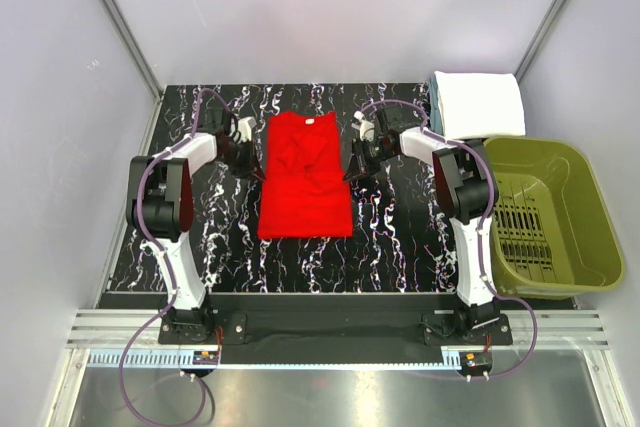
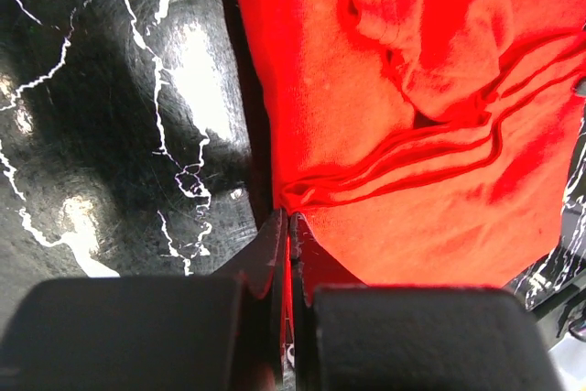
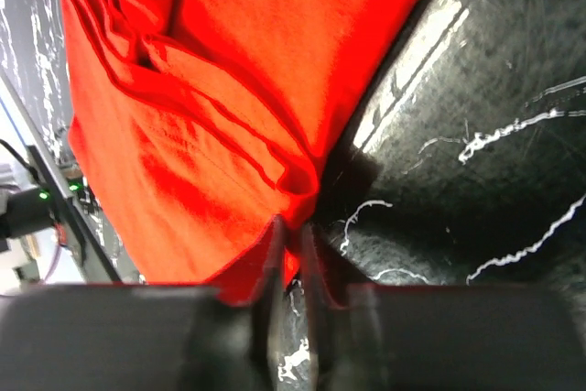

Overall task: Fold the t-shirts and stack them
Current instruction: Fold the tshirt

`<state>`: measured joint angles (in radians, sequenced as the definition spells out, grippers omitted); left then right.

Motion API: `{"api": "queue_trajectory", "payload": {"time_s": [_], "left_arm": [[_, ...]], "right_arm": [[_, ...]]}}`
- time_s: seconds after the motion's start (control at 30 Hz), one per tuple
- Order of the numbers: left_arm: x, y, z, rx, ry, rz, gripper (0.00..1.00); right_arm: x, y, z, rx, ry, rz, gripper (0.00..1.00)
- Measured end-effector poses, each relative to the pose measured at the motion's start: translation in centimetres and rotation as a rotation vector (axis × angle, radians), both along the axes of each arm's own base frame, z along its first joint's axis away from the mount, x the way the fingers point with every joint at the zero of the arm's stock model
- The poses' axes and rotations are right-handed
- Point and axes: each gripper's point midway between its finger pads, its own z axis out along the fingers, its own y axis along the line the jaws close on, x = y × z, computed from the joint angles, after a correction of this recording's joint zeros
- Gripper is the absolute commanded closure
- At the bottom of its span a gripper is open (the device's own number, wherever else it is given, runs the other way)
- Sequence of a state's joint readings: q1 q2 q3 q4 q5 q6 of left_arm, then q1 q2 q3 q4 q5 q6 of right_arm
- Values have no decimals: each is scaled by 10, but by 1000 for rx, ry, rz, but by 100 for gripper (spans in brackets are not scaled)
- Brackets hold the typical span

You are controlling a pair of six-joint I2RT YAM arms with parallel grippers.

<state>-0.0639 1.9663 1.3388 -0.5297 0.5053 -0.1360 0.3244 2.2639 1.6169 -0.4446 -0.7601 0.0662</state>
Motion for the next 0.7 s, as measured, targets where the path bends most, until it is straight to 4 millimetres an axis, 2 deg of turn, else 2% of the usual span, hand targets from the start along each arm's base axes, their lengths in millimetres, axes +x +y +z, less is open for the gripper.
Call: {"api": "queue_trajectory", "payload": {"time_s": [0.07,0.27,0.37,0.53,0.7], "left_arm": [[1,0,1,-2,1,5,100],[2,-1,5,-8,2,33,100],[3,-1,18,-12,-21,50,100],[8,0,41,-16,-74,74,100],[14,5,46,5,-100,105,100]], "right_arm": [[1,1,1,6,3,-6,100],[1,1,6,17,-24,-14,100],[-2,1,22,28,-50,-18,100],[9,3,56,57,-151,-26,100],[15,4,62,57,-177,-31,100]]}}
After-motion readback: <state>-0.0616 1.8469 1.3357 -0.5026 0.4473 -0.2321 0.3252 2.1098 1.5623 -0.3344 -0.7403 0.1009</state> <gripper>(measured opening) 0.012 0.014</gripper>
